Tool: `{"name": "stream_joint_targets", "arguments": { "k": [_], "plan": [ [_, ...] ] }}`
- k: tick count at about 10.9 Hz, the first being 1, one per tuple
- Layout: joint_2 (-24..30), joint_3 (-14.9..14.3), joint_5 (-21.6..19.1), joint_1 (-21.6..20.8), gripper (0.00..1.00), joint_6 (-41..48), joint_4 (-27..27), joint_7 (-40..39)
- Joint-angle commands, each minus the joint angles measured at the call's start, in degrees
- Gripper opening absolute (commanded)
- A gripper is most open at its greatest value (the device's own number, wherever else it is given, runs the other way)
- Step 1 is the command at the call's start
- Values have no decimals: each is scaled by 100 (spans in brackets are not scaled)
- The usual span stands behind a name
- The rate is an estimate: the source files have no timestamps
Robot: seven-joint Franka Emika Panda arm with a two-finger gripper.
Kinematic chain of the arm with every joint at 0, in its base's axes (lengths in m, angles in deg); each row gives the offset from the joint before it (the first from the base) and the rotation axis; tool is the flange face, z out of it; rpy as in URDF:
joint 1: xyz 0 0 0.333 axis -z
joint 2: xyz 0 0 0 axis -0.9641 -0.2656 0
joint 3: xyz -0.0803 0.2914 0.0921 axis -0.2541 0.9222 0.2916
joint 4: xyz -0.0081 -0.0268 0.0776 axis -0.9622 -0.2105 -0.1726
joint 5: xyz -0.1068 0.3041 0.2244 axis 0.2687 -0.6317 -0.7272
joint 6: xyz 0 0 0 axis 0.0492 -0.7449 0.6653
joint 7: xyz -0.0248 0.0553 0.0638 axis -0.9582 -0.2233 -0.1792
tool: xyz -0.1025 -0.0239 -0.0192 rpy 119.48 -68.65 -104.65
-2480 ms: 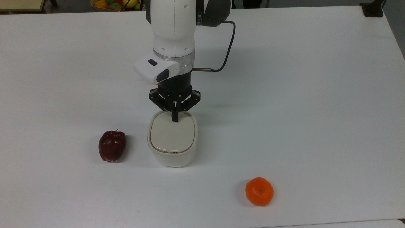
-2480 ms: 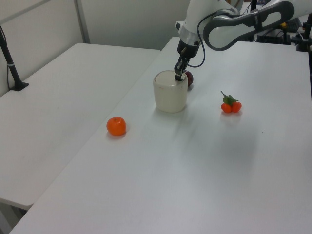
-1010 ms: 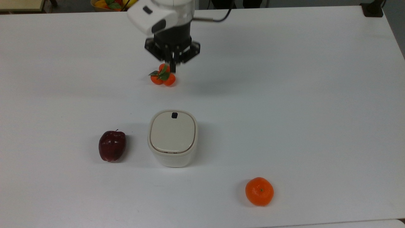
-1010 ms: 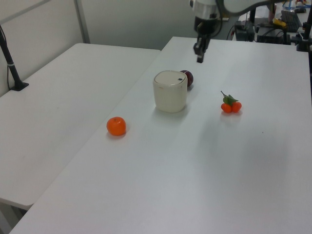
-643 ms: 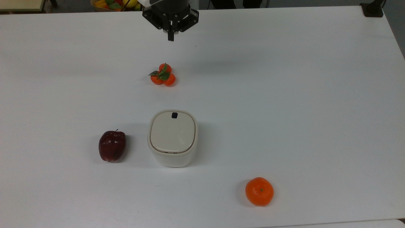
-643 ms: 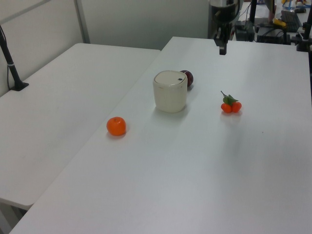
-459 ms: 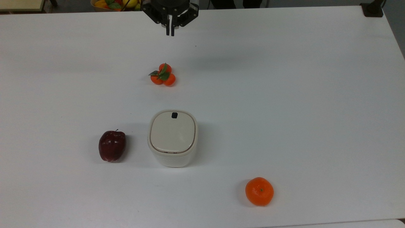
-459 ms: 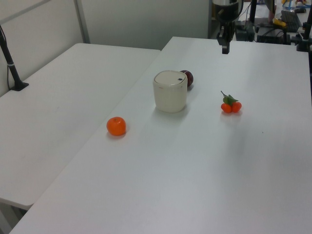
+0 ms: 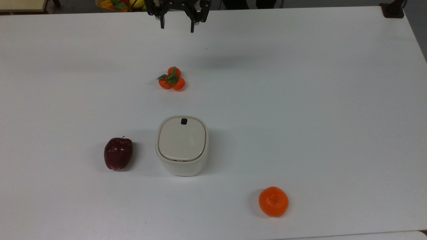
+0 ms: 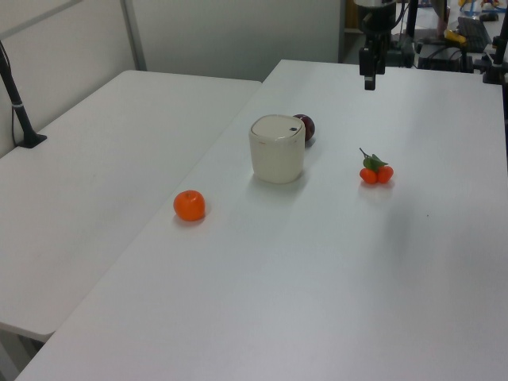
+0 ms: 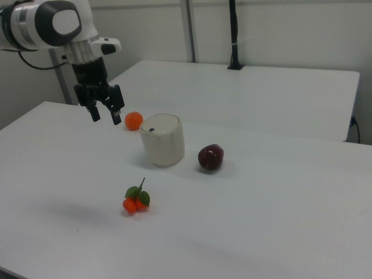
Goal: Close garbage bin
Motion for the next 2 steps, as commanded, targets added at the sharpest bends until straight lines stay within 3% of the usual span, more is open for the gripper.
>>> {"name": "stream_joint_targets", "arguments": {
  "k": [1, 2],
  "plan": [
    [237, -39, 97, -3, 100, -48, -234, 89],
    [237, -39, 88, 5, 100, -48, -234, 89]
  ]
}}
